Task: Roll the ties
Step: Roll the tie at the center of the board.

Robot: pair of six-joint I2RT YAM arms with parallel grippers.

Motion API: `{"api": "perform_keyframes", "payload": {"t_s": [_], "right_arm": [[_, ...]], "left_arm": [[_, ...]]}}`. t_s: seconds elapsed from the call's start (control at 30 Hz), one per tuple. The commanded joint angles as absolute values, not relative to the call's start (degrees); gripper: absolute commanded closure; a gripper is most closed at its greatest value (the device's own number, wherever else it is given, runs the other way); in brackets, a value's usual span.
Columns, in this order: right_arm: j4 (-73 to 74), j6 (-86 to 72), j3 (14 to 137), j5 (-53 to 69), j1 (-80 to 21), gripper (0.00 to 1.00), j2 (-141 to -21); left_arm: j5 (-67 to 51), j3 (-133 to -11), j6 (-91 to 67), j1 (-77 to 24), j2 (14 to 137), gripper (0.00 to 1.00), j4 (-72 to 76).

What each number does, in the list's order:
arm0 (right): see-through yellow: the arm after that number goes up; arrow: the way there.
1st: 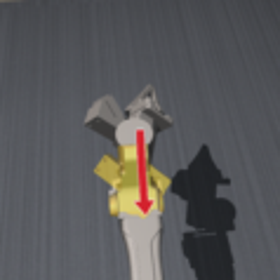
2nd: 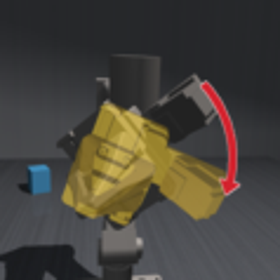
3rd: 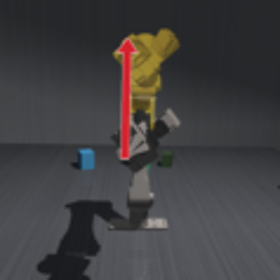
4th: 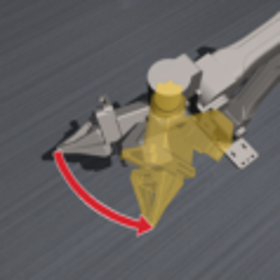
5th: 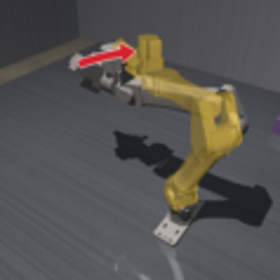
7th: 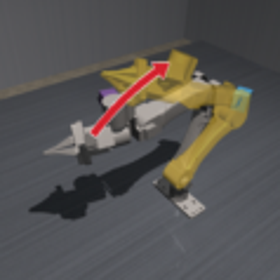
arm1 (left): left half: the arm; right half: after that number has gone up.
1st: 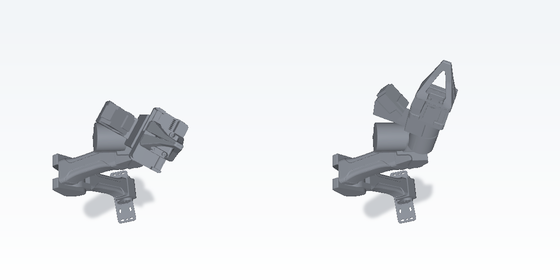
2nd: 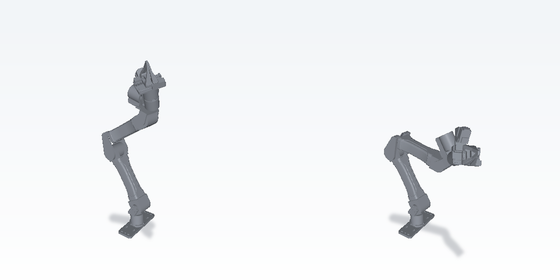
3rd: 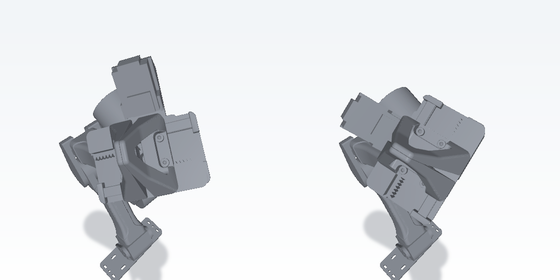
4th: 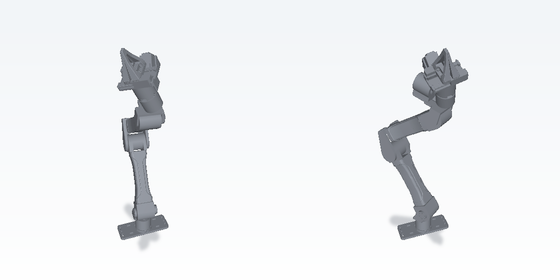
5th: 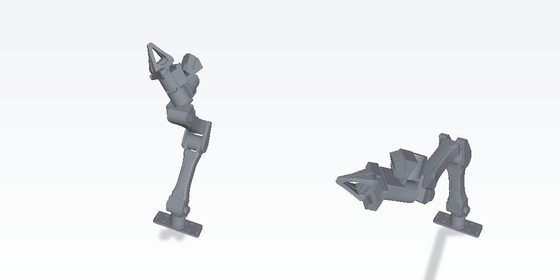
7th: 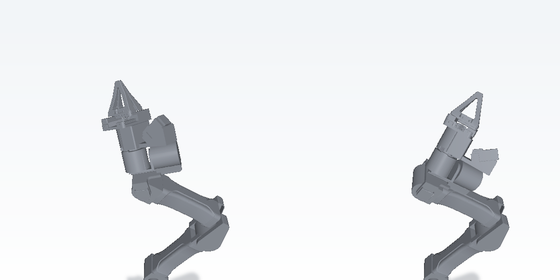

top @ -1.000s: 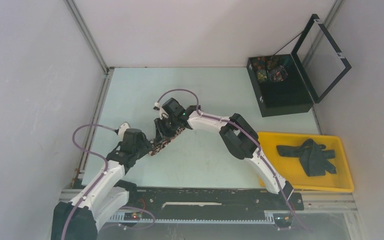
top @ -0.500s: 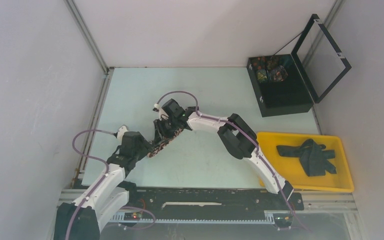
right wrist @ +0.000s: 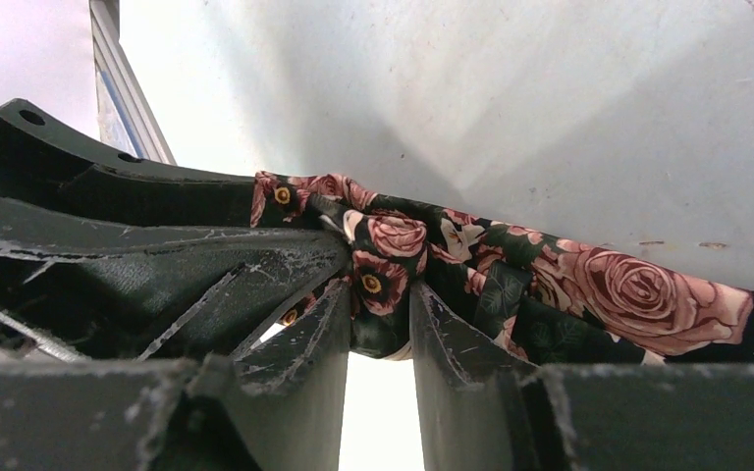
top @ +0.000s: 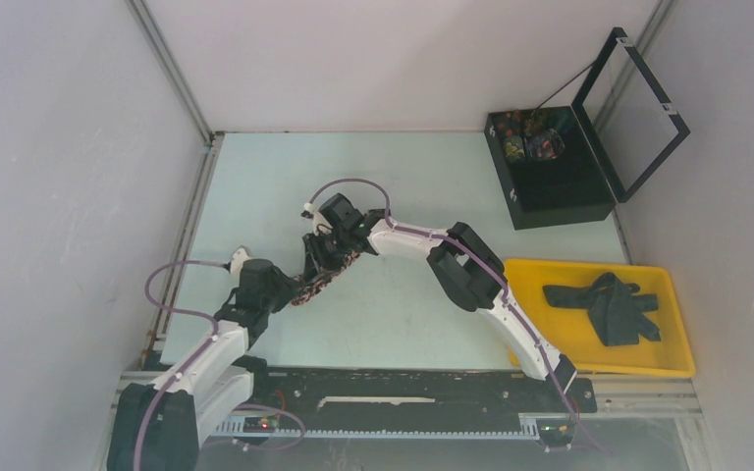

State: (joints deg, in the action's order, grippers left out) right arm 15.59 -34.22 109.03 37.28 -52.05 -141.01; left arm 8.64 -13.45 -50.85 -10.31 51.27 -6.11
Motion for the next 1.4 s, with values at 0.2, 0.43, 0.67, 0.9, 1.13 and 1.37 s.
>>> {"api": "perform_keyframes", "payload": {"t_s": [0.2,0.43,0.67,0.9,1.13,1.37], "right_arm": [[16.2,-34.6,110.6,38.4,-52.7,0.69,-141.9],[17.5,-34.1,110.9,37.1,-52.0,0.66,-140.0],[17.5,-32.8,107.3,35.9,-50.8,0.6,-135.2],[16.6,-30.4,99.3,34.0,-49.0,0.59,-127.8],[14.3,-28.7,90.2,33.3,-50.2,0.61,-122.4],[14.5,-27.7,89.9,31.3,-54.7,0.72,-124.2]], "left_arm": [[5.3,-11.7,-54.6,-10.5,51.7,0.85,-5.4],[8.3,-14.4,-54.4,-10.9,50.7,0.93,-11.4],[8.6,-15.1,-54.6,-11.1,50.1,0.58,-13.5],[9.0,-15.3,-55.1,-11.2,47.5,0.51,-16.6],[11.1,-19.5,-54.2,-11.2,42.2,0.43,-25.9],[21.0,-30.5,-45.4,-8.8,42.0,0.37,-36.2]]}}
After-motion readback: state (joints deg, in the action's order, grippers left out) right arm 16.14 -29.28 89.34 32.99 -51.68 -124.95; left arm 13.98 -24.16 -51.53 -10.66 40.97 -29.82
